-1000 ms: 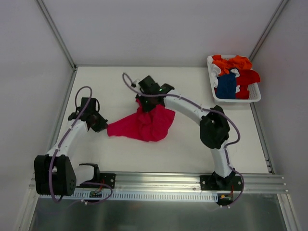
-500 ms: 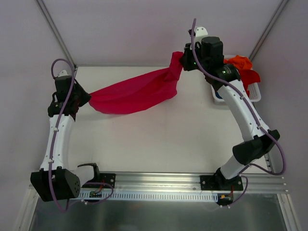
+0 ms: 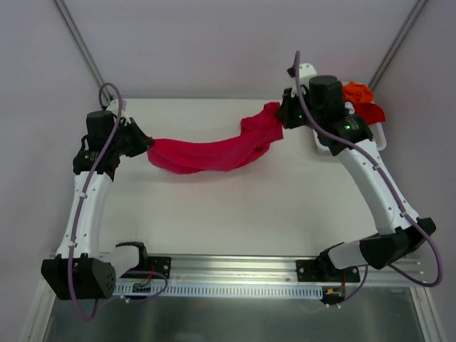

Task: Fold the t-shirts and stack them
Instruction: Flatten the tshirt out

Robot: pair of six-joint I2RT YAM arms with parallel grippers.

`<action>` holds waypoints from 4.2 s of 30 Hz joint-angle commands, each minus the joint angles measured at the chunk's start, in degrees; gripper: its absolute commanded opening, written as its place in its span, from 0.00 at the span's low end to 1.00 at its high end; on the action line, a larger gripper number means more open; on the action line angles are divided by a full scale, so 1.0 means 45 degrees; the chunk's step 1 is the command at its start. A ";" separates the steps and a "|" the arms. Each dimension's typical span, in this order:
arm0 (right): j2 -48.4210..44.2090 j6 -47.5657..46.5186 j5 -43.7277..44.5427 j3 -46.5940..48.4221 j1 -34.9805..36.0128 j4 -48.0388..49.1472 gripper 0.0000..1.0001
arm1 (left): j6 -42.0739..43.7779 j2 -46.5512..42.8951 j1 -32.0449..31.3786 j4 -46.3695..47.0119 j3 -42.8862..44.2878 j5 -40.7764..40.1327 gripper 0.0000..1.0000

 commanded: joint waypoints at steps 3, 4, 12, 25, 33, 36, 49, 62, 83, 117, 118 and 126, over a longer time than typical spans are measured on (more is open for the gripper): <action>-0.0350 -0.0732 0.0307 0.5045 -0.0074 -0.0367 0.00 | -0.1117 -0.1601 -0.2426 -0.0025 0.2716 0.1278 0.00; -0.0192 -0.0597 -0.0217 0.5882 -0.0074 -0.0465 0.00 | -0.2049 -0.1640 -0.2428 -0.0259 0.2855 0.1045 0.00; 0.3377 0.0654 -0.4360 0.8172 0.0666 0.1564 0.00 | -0.6717 -0.3180 -0.2623 -0.1823 -0.1330 0.0831 0.00; 1.0570 0.0711 -0.5261 0.9290 0.3342 0.2540 0.01 | -0.7333 -0.4432 -0.2623 -0.3853 -0.4449 -0.2764 0.00; 0.9949 0.0713 -0.5264 0.8333 0.3482 0.2834 0.01 | -0.6923 -0.4007 -0.2584 -0.6259 -0.2672 -0.6963 0.00; 0.9362 0.1374 -0.5144 0.8370 0.2351 0.2970 0.01 | -0.5521 -0.3012 -0.2370 -0.5461 -0.1737 -0.7355 0.00; 0.6456 0.3121 -0.5907 1.1345 -0.3706 0.5042 0.01 | 0.0752 0.4121 -0.0143 -0.0206 1.1893 -0.3743 0.00; -0.3153 -0.0071 -0.6649 -0.2722 -0.3883 0.3774 0.00 | 0.1301 -0.1928 -0.0514 0.2668 0.0307 -0.1183 0.00; -0.4883 0.2762 -0.5458 -0.4898 -0.1825 -0.2615 0.97 | 0.1166 -0.3991 -0.0494 -0.1608 0.0800 -0.1084 0.99; 0.7034 0.2256 -0.1158 -0.2254 -0.0562 -0.0525 0.66 | -0.2625 0.6248 0.1185 -0.0127 -0.0757 -0.3997 0.91; 0.7133 0.2237 -0.1237 -0.2177 -0.0562 -0.0525 0.58 | -0.2702 0.6347 0.1185 -0.0028 -0.0854 -0.3900 0.89; 0.6589 0.2393 -0.0459 -0.0480 -0.0776 -0.0388 0.00 | -0.2802 0.7148 0.1166 0.1260 -0.1245 -0.2126 0.31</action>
